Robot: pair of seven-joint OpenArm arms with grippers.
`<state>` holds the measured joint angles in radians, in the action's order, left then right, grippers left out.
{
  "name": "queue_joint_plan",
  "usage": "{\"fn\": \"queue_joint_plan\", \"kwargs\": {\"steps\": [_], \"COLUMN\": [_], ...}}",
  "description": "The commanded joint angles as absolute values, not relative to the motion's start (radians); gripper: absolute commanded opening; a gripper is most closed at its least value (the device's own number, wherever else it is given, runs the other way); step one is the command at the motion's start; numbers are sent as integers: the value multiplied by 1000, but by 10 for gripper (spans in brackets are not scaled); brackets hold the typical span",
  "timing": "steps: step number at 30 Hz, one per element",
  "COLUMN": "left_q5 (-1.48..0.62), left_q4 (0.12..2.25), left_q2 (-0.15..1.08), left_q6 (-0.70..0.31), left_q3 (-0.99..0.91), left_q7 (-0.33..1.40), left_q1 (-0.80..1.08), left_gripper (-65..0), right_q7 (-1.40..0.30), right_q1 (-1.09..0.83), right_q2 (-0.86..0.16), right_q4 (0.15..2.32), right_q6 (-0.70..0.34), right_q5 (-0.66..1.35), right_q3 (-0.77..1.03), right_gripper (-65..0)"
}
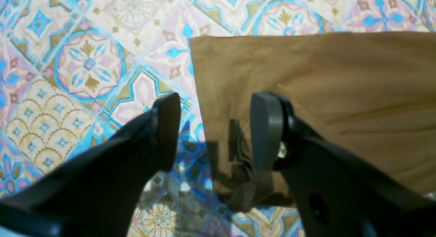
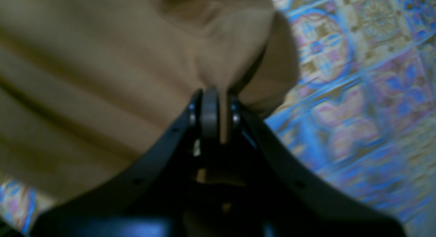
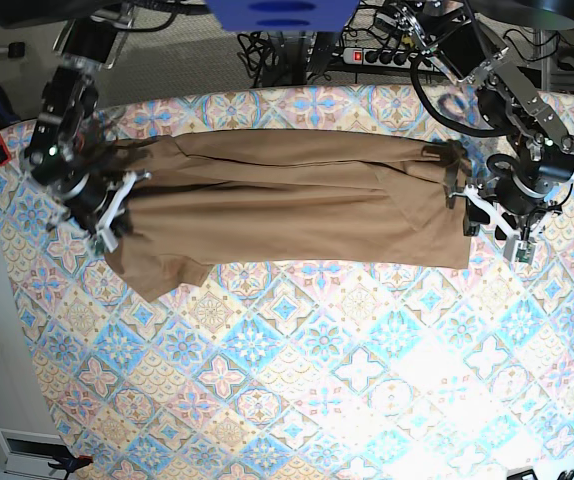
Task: Layout the t-shirt on the table in an organized manner, then fold the t-shirt properly
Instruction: 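Swing the right gripper down along the shirt side to its hem, then grasp the shirt hem corner with the right gripper, left gripper holding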
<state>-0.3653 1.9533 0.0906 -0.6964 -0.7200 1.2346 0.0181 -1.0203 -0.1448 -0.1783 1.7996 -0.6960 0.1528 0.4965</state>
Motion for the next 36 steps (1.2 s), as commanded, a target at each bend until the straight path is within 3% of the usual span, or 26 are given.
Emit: {"fn": "queue_joint_plan", "kwargs": {"steps": [1, 8, 11, 16, 28, 36], "left_q5": [-377, -377, -377, -377, -377, -377], "left_q4": [1968, 1968, 1968, 1968, 1968, 1968], "left_q2": [97, 97, 97, 97, 97, 97], "left_q6": [-698, -698, -698, -698, -698, -698], "left_q3": [-717, -717, -717, -717, -717, -717], "left_q7": [1214, 1222, 1222, 1224, 1218, 1218], "left_q1": [8, 8, 8, 10, 22, 21], "left_gripper": [-331, -331, -331, -331, -331, -331], "right_q7": [-1017, -1046, -1081, -1102, -1101, -1095], "right_q1": [-147, -154, -153, -153, 50, 199], "right_q2": [-188, -188, -188, -188, -186, -193], "right_q4": [1807, 1790, 1794, 1797, 1863, 1718], "right_q6": [-698, -698, -698, -698, -698, -698], "right_q5": [157, 157, 157, 159, 159, 159], "right_q3": [504, 506, 510, 512, 639, 495], "right_gripper": [-650, -650, -536, -458, -458, -458]}}
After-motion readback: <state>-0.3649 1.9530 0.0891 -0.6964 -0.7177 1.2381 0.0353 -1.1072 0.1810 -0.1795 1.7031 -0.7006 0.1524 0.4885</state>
